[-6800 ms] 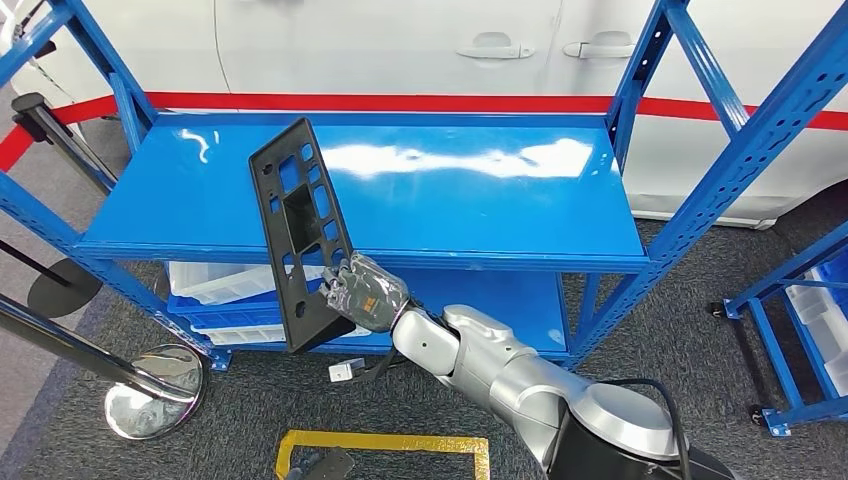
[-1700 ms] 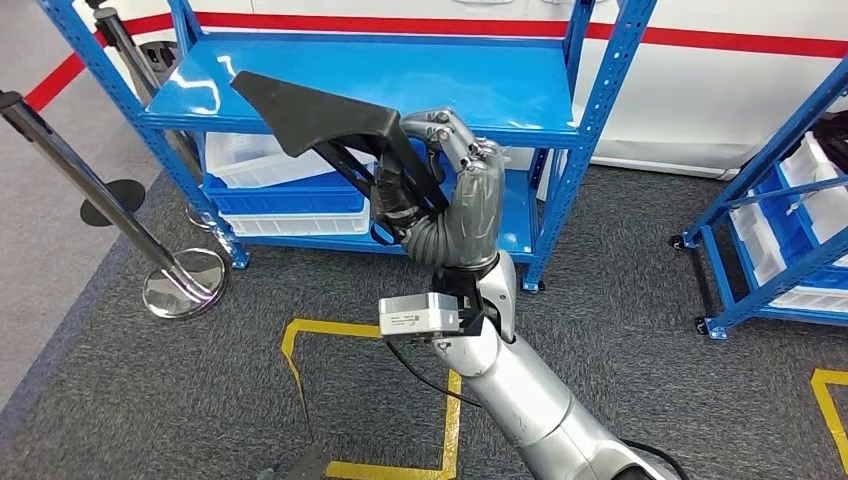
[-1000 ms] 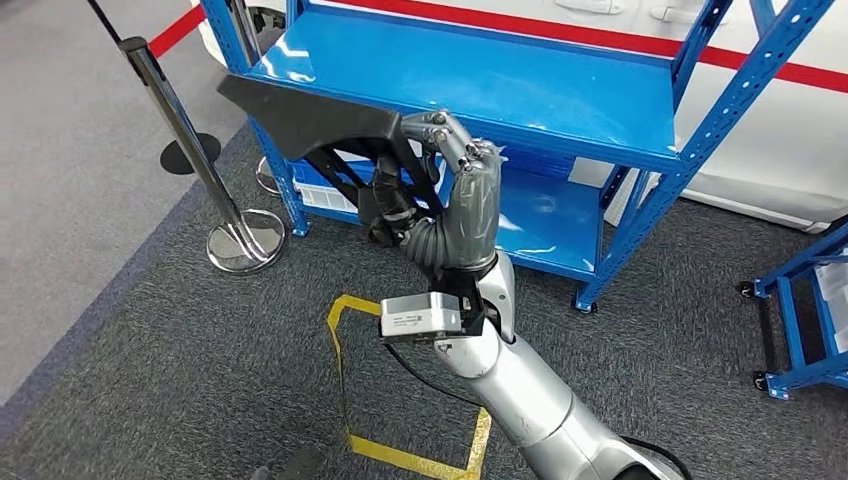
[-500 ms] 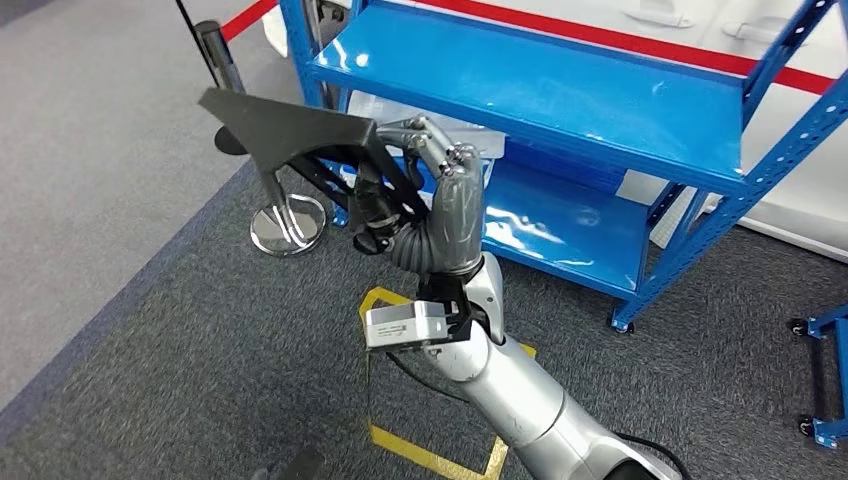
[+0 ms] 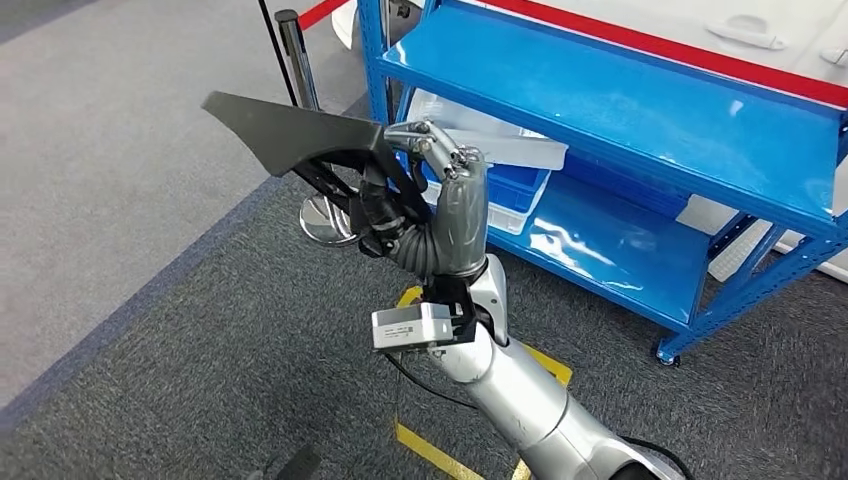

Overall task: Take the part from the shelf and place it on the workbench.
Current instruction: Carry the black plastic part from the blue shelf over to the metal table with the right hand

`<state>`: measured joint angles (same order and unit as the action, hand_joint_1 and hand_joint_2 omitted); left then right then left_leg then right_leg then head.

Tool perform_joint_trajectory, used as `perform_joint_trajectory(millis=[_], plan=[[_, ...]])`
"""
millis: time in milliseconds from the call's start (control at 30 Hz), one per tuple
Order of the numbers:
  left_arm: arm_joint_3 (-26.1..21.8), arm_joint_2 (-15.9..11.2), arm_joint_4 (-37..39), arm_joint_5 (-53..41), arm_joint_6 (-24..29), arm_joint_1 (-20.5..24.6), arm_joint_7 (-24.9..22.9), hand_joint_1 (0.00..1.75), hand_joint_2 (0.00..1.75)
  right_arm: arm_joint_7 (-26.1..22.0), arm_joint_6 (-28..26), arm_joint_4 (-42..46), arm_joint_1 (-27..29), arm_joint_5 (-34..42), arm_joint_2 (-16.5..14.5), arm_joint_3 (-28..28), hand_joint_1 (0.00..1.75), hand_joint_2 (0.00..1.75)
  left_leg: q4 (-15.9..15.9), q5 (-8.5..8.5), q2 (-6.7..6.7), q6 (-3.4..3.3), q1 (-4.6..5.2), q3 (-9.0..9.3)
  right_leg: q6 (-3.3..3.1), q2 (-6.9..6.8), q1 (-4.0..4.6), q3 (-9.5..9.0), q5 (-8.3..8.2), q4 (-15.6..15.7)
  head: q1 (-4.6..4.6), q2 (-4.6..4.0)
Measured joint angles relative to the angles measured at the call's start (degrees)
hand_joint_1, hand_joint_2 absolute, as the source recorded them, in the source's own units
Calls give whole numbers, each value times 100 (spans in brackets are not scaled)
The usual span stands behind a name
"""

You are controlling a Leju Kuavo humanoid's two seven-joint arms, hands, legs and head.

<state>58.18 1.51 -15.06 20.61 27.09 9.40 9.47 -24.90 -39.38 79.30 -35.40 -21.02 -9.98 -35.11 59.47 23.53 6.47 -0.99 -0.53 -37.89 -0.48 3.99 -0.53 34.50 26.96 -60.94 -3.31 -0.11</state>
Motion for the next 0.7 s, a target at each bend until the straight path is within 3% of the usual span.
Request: perform_joint_trajectory(millis=[67, 100, 167, 233, 300, 333, 400, 433, 533, 567, 633, 700], plan=[[0, -8, 1, 0, 3, -18, 2, 0, 175, 2, 1, 1, 0, 32, -1, -1, 175, 175, -22, -41, 104, 69, -20, -31, -10, -78, 9, -30, -16, 56, 5, 0], [0, -13, 1, 2, 5, -32, 1, 0, 175, 1, 2, 1, -1, 52, -3, -2, 175, 175, -9, -32, 69, 101, -12, -47, -32, -137, 4, -49, -33, 88, 5, 0], [0, -23, 1, 4, 8, -35, -1, 0, 175, -13, 2, 3, -12, 83, -10, -3, 175, 175, 275, 141, -208, 164, 11, -180, -78, -275, -16, -90, -62, 149, -38, 0], [0, -20, 0, 6, 8, -20, -1, 0, 175, -26, 2, 3, -8, 97, -13, -4, 175, 175, 958, 481, -521, 219, 2, -498, -101, -420, 2, -102, -60, 157, -79, 0], [0, -18, 0, 9, 7, -19, -4, 0, 175, -28, 2, 1, 14, 127, -10, -4, 175, 175, 1536, 683, -599, 245, -14, -763, -112, -560, 16, -96, -52, 153, -79, 0], [0, -18, 0, 11, 6, -25, -7, 0, 175, -28, 2, 0, 21, 150, -10, -4, 175, 175, 1559, 646, -609, 244, -16, -758, -113, -624, 21, -94, -49, 152, -80, 0], [0, -19, 0, 15, 8, -34, -13, 0, 175, -28, 2, 0, 22, 192, -10, -4, 175, 175, 1163, 403, -625, 224, -15, -520, -112, -720, 30, -99, -41, 151, -81, 0], [0, -19, 0, 16, 10, -33, -14, 0, 175, -29, 2, 0, 20, 214, -10, -4, 175, 175, 803, 243, -667, 199, -8, -310, -107, -759, 36, -107, -35, 151, -81, 0], [0, -21, 0, 37, 28, -6, -14, 0, 175, -37, 2, 2, 15, 300, -9, -7, 175, 175, -11, 77, -916, 69, 84, 138, -69, -880, 69, -128, -18, 163, -78, 0], [0, -21, 0, 45, 37, -3, -14, 0, 175, -41, 2, 3, 14, 327, -8, -9, 175, 175, -84, 93, -933, 28, 112, 166, -49, -923, 78, -134, -14, 171, -75, 0], [0, -22, 0, 58, 57, -21, -7, 0, 175, -47, 2, 8, 14, 355, -8, -12, 175, 175, -121, 60, -823, -37, 103, 173, 1, -989, 86, -151, 0, 188, -75, 0], [0, -19, 0, 85, 91, -44, 21, 0, 175, -53, 2, 24, 10, 357, -3, -16, 175, 175, -210, 15, -727, -93, 67, 223, 51, -823, 74, -122, 116, 69, -59, 0]])
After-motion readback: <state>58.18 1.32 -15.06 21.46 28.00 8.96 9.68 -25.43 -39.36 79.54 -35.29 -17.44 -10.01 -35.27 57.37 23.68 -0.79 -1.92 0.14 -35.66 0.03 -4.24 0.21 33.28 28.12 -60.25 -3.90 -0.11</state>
